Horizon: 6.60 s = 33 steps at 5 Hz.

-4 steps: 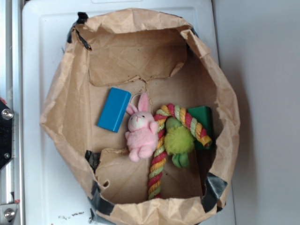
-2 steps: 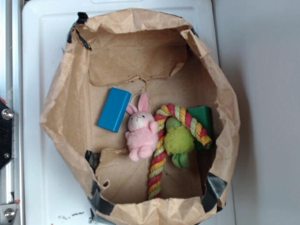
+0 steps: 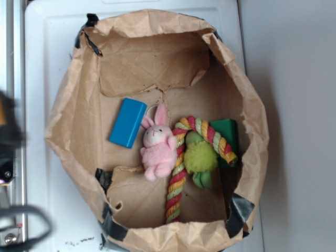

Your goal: Grab the blue block.

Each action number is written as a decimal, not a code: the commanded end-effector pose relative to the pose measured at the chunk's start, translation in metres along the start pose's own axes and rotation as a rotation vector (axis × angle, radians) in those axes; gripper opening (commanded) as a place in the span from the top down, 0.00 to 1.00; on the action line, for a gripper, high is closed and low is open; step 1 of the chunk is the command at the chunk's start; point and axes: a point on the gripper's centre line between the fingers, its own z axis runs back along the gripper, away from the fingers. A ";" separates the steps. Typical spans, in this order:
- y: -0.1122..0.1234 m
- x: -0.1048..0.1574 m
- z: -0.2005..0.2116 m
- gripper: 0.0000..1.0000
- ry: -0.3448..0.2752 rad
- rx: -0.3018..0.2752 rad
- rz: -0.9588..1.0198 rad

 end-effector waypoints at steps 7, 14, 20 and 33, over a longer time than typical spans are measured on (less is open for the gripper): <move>0.050 0.099 -0.089 0.00 -0.241 0.002 0.596; 0.068 0.100 -0.106 0.00 -0.235 -0.027 0.570; 0.082 0.076 -0.135 0.00 -0.309 -0.059 0.568; 0.042 0.057 -0.172 0.00 -0.257 -0.063 0.717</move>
